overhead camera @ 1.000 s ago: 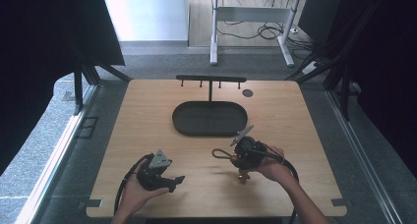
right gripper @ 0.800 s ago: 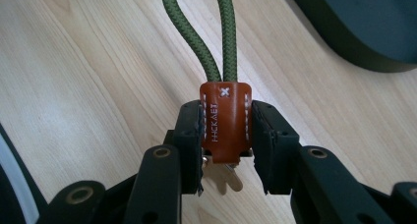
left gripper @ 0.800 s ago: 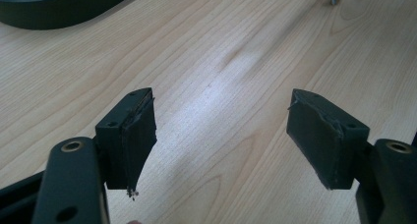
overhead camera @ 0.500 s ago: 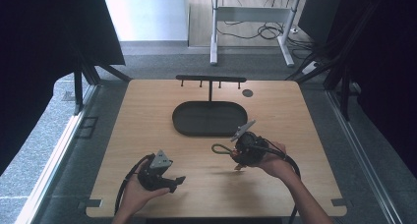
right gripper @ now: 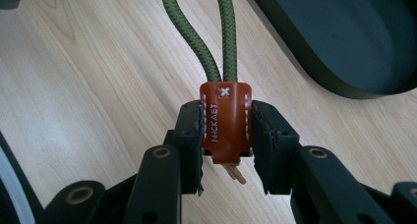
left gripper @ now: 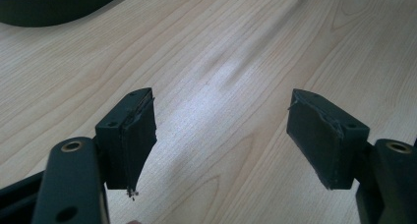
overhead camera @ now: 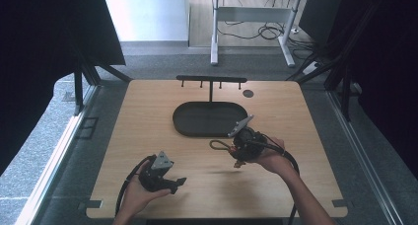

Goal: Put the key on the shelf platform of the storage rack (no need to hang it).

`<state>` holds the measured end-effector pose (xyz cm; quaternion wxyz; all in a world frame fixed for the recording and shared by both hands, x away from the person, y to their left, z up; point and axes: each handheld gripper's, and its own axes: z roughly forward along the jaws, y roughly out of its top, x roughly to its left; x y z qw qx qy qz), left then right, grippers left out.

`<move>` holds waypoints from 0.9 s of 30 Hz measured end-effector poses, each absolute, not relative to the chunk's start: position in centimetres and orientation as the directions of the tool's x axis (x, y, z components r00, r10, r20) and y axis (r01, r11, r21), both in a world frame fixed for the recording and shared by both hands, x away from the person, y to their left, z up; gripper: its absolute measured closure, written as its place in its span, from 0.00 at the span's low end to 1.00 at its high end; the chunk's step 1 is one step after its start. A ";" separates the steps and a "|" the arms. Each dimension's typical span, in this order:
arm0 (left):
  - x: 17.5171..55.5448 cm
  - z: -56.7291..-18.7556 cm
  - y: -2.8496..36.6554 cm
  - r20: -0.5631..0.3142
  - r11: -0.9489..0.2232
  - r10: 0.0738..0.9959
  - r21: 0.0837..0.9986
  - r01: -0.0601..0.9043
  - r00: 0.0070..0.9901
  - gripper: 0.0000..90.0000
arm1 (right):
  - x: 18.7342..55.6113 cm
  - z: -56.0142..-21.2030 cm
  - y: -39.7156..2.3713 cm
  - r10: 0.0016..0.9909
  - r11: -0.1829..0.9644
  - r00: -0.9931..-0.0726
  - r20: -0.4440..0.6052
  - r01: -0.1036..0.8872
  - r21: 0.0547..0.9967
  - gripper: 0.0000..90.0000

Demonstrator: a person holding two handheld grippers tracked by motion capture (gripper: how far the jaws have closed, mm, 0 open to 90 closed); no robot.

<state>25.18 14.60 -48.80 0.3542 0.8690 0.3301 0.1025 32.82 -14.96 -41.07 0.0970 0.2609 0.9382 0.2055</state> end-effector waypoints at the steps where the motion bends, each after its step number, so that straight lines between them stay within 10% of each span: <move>1: 25.2 -48.8 14.6 -0.055 -0.532 0.646 0.683 0.501 0.762 0.30 | 32.9 -41.0 -14.9 0.529 0.779 -0.845 -0.074 0.449 0.437 0.75; 27: 25.2 -48.8 14.7 -0.055 -0.534 0.646 0.679 0.503 0.761 0.30 | 36.5 -40.4 -14.0 0.570 0.761 -0.819 -0.060 0.499 0.416 0.75</move>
